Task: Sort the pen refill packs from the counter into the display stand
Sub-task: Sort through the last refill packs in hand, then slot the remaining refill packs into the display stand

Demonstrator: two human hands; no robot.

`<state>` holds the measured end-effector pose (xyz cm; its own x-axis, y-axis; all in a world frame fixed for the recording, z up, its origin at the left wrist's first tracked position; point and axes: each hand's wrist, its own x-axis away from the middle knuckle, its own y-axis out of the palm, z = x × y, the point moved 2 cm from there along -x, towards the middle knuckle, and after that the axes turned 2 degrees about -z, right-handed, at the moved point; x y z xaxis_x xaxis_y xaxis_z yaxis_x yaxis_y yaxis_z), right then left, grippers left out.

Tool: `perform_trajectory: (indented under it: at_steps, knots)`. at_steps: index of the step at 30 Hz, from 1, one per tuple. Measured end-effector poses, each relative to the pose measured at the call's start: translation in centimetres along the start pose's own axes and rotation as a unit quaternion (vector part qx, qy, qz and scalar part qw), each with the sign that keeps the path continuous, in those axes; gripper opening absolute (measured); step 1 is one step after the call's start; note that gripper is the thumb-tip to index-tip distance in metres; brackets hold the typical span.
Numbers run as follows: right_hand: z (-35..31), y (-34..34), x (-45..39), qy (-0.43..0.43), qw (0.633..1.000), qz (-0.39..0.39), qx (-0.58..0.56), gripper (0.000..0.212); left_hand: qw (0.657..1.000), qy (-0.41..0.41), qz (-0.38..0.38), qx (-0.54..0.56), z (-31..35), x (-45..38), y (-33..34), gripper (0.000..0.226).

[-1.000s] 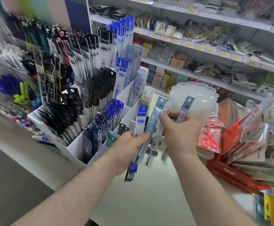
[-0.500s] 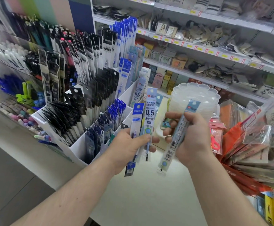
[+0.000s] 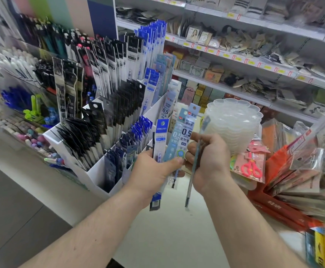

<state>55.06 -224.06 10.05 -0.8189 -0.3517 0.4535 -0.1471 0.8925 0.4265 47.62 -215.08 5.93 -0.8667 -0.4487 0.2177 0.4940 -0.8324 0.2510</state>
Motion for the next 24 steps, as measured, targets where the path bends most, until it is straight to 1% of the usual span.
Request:
perform_trajectory:
  at_steps: [1, 3, 5, 8, 11, 13, 17, 18, 21, 24]
  knots:
    - [0.3, 0.1, -0.1, -0.011, 1.000, 0.002, -0.009, 0.020, 1.000, -0.005, 0.001, 0.009, 0.1, 0.1, 0.0, 0.025]
    - [0.7, 0.0, -0.4, -0.046, 0.999, 0.008, 0.017, 0.011, 1.000, -0.022, 0.005, 0.016, 0.2, 0.1, -0.3, 0.021]
    - [0.9, -0.2, -0.7, -0.066, 0.998, -0.003, 0.006, 0.007, 0.999, -0.043, 0.009, 0.014, 0.2, 0.2, -0.6, 0.021]
    - [1.0, -0.4, -0.7, -0.049, 0.998, -0.020, -0.039, 0.006, 0.998, -0.060, -0.003, 0.032, 0.1, 0.3, -0.5, 0.022]
    - [0.8, 0.0, -0.3, -0.051, 0.998, -0.020, -0.005, 0.010, 0.997, -0.061, -0.022, 0.028, -0.1, 0.4, 0.0, 0.012]
    - [0.8, 0.1, -0.5, -0.064, 0.998, 0.003, 0.007, 0.010, 0.998, -0.059, -0.026, 0.018, 0.0, 0.4, 0.1, 0.012]
    - [0.8, 0.2, -1.3, -0.099, 0.992, 0.073, -0.010, 0.010, 0.997, -0.068, -0.023, 0.042, 0.4, 0.4, 0.5, 0.031]
    - [0.9, 0.2, -1.5, -0.104, 0.991, 0.079, -0.012, 0.011, 0.998, -0.056, -0.026, 0.014, 0.4, 0.4, 0.5, 0.030]
    - [0.9, 0.2, -2.0, -0.105, 0.992, 0.072, -0.023, 0.013, 0.995, -0.022, -0.027, -0.093, 0.5, 0.3, 0.4, 0.018]
    - [0.5, -0.5, -3.3, -0.124, 0.987, 0.096, -0.029, 0.016, 0.993, -0.022, 0.028, -0.113, 1.0, 0.1, -0.5, 0.013]
